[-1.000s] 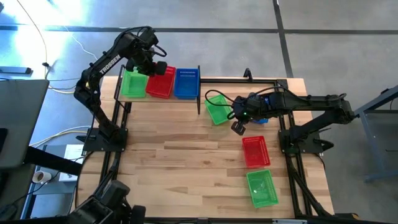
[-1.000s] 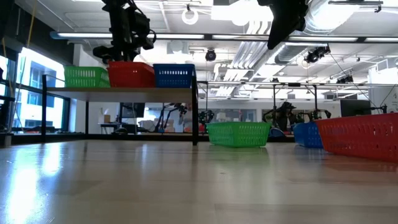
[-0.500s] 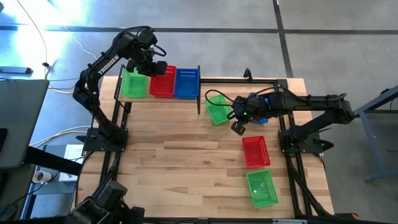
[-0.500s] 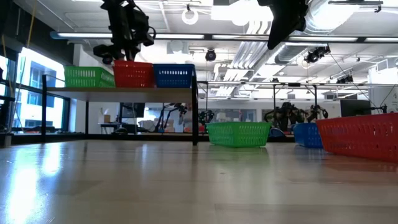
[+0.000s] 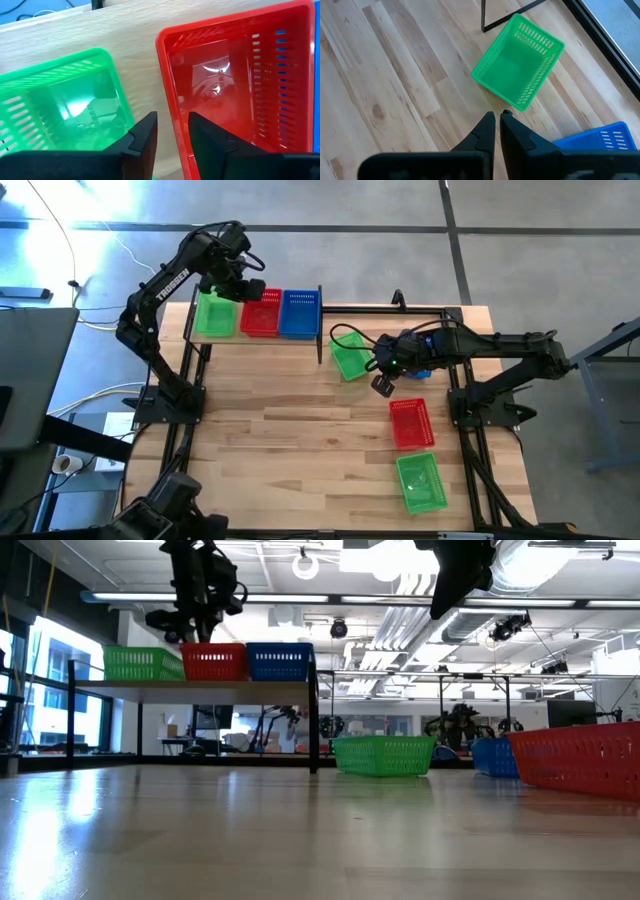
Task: Stack baskets on shelf by color
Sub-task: Stack the bottom green basket on top of the green basket on the shelf
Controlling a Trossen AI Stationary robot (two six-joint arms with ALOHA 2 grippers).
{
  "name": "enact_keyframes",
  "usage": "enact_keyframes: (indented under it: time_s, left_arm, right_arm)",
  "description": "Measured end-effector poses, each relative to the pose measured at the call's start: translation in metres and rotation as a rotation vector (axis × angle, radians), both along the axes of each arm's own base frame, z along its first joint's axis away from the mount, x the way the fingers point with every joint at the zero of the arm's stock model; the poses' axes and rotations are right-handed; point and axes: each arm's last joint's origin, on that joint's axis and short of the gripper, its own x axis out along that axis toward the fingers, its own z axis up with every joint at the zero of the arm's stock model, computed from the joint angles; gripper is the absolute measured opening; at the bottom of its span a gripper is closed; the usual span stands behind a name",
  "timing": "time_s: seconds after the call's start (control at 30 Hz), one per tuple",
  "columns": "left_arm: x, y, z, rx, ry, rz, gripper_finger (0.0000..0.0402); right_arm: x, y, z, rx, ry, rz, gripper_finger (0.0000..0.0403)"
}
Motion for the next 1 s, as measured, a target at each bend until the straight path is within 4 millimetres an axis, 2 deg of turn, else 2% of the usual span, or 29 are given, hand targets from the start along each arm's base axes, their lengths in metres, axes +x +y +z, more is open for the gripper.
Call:
enact_keyframes:
  time_s: [0.27,0.47,0.63,0.8,1.0]
  left_arm:
    - [0.003,-0.003,0.002,0.001,-0.028,-0.087,0.0100]
    - [-0.002,-0.012,0.024,0.085,-0.064,-0.113,0.0100]
    - [-0.004,-0.034,0.048,0.177,-0.103,-0.185,0.0100]
    - [0.002,-0.060,0.065,0.270,-0.131,-0.341,0.0099]
    - [0.010,-0.089,0.077,0.318,-0.170,-0.454,0.0098]
  right_arm:
    - [0.000,0.000,0.000,0.024,-0.014,-0.041,0.0013]
    - [0.000,0.000,0.000,0.049,-0.029,-0.087,0.0013]
    - [0.000,0.000,0.000,0.080,-0.051,-0.155,0.0013]
    - [0.001,0.000,0.000,0.106,-0.073,-0.203,0.0016]
    - [0.001,0.000,0.001,0.154,-0.106,-0.274,0.0055]
